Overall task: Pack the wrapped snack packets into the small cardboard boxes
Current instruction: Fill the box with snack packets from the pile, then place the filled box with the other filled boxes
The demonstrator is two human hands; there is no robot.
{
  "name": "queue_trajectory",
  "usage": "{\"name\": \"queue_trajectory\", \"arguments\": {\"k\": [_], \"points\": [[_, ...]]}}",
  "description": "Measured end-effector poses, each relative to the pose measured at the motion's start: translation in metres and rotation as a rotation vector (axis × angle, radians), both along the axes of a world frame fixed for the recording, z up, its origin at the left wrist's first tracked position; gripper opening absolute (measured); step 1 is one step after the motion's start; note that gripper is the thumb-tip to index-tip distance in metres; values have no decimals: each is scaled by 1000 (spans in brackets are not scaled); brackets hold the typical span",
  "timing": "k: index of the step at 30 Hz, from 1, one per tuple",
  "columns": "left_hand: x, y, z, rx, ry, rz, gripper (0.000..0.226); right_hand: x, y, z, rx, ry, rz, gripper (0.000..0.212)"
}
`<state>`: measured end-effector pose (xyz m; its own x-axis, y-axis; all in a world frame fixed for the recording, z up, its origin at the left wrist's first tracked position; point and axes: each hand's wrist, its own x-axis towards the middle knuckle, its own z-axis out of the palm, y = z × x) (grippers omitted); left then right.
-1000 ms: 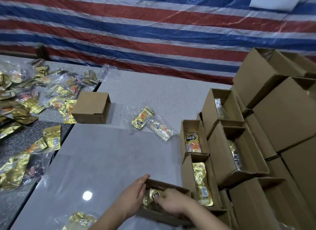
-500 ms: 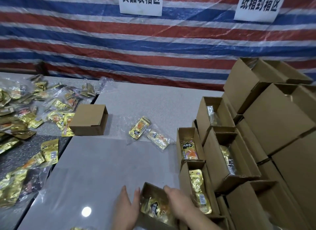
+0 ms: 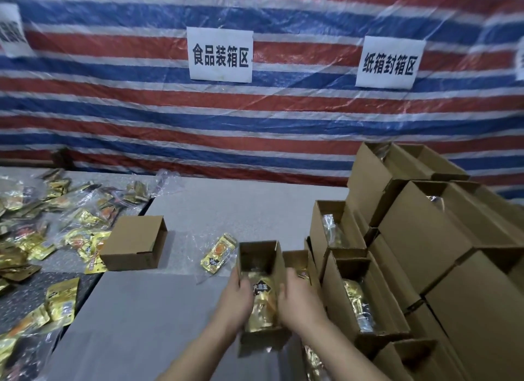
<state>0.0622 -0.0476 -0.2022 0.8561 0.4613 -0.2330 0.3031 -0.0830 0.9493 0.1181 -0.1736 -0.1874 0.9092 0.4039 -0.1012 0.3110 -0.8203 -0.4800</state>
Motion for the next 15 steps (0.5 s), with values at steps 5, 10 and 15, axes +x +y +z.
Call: {"name": "queue_trajectory", "arguments": {"k": [5,10,15], "points": [[65,-19,40,51,-103,-105,36,54,-23,55,-79,-206,-67,17],[101,-35,33,-2,-56,-178,40,84,-33,66,-319,-298,-57,35],[119,-38,12,-34,24,-214,40,103,-37,41,-598,-388,12,57]]}}
